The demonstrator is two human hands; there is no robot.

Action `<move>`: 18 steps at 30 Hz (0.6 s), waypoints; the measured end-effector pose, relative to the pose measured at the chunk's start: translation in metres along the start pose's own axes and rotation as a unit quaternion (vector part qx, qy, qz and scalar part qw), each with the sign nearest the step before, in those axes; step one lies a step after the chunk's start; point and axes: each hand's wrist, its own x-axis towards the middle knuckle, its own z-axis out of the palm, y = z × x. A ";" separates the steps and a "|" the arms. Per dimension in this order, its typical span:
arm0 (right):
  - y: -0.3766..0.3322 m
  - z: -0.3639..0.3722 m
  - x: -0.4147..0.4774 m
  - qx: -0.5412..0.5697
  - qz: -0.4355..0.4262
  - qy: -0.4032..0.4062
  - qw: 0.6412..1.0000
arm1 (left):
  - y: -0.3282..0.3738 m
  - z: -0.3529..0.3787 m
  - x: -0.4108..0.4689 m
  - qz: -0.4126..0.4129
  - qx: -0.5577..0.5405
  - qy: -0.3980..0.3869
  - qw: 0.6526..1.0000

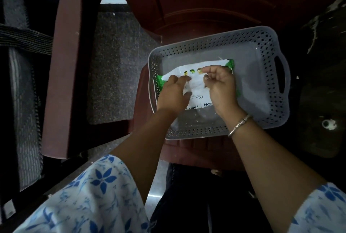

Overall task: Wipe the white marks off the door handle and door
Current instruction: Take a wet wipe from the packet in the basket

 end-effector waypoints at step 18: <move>-0.083 -0.015 -0.023 0.393 0.204 0.102 0.891 | 0.057 -0.048 -0.013 0.048 -0.166 -0.005 0.985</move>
